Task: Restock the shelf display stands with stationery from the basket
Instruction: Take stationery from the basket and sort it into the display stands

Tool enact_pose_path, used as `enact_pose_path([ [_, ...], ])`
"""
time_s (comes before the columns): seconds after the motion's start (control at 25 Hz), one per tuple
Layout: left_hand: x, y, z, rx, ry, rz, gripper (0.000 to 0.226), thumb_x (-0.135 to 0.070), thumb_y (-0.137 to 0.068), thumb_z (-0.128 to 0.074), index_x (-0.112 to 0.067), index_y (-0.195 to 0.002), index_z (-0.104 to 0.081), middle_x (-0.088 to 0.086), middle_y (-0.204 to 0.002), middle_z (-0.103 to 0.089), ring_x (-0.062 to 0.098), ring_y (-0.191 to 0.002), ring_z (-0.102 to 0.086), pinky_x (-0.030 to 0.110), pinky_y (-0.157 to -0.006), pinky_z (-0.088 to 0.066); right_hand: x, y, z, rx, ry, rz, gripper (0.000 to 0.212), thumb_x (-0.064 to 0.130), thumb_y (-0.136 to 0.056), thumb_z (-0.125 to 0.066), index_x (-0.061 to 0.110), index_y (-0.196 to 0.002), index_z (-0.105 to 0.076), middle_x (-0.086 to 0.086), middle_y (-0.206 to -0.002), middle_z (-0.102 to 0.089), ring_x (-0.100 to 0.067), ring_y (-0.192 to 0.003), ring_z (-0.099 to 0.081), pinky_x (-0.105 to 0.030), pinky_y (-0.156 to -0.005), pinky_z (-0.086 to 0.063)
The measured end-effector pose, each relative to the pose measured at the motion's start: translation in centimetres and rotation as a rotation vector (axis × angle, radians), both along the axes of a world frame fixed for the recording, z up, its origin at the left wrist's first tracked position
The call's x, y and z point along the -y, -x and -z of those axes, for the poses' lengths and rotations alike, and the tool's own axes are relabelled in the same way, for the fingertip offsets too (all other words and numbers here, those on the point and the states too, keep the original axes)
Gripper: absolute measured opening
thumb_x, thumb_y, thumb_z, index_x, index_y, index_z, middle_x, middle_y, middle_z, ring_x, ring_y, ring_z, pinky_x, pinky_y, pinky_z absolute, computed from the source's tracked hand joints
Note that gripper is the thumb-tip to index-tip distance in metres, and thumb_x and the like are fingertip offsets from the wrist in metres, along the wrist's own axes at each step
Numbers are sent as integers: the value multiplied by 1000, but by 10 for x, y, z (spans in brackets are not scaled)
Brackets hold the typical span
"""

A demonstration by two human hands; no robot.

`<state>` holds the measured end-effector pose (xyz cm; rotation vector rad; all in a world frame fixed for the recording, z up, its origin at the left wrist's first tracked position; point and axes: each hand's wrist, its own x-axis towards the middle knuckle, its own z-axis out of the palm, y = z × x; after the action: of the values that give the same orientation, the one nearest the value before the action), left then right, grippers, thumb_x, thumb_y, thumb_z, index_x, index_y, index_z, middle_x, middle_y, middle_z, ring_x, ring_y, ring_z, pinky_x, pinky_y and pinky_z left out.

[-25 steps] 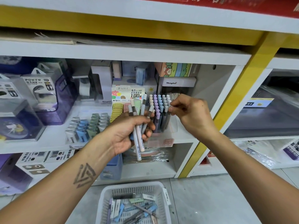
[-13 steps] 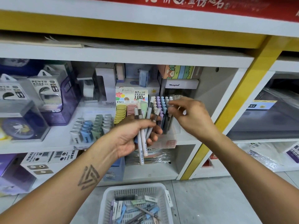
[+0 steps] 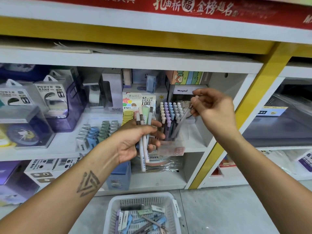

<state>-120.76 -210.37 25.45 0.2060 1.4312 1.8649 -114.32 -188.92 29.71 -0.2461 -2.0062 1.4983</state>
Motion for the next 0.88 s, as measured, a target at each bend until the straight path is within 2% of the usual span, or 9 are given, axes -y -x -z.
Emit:
enact_pose_path([
  [0.12, 1, -2, -2, -32, 9, -27, 22, -3, -92, -62, -1, -114, -66, 19, -77, -64, 18, -50, -53, 21, -37, -39, 2, -4, 11, 74, -448, 18, 15, 14, -92, -70, 20, -101, -59, -2, -81, -70, -12, -73, -70, -31, -70, -60],
  [0.2, -1, -4, -3, -46, -2, -9, 23, -8, -93, -63, -2, -116, -65, 16, -73, -61, 17, -49, -50, 19, -37, -36, 2, -8, 21, 107, -732, -15, 15, 19, -94, -68, 20, -101, -55, 4, -84, -69, -13, -77, -70, -37, -73, -59],
  [0.28, -2, -7, -4, -38, -17, 11, 25, -10, -95, -61, -2, -118, -64, 16, -73, -59, 16, -50, -49, 19, -37, -36, 2, -10, 29, 85, -833, -78, 15, 18, -94, -66, 17, -101, -53, 0, -84, -70, -22, -78, -69, -43, -71, -57],
  [0.4, -2, -8, -4, 3, -38, 20, 25, -8, -96, -57, 0, -119, -64, 18, -75, -60, 17, -51, -50, 20, -38, -39, 0, -12, 35, 69, -857, -110, 15, 17, -94, -65, 16, -97, -51, -4, -78, -70, -28, -73, -67, -45, -66, -55],
  [0.52, -1, -9, -3, 27, -44, 30, 24, -7, -96, -57, -1, -117, -66, 18, -75, -61, 18, -51, -52, 20, -38, -40, -4, -12, 33, 64, -843, -116, 14, 14, -92, -68, 15, -90, -54, -4, -75, -68, -27, -70, -66, -45, -64, -54],
  [0.72, -2, -10, 1, 20, -47, 65, 23, -7, -96, -56, -3, -115, -68, 19, -77, -62, 19, -53, -52, 21, -39, -40, -3, -14, 32, 36, -778, -202, 12, 5, -88, -71, 10, -83, -62, 2, -74, -68, -12, -70, -68, -42, -64, -55],
  [0.88, -3, -11, 2, 18, -53, 109, 24, -8, -97, -56, -5, -118, -67, 20, -80, -62, 20, -55, -52, 21, -39, -40, -6, -10, 34, 57, -703, -120, 16, 6, -91, -68, 15, -81, -59, 5, -71, -69, -2, -69, -68, -36, -65, -57],
])
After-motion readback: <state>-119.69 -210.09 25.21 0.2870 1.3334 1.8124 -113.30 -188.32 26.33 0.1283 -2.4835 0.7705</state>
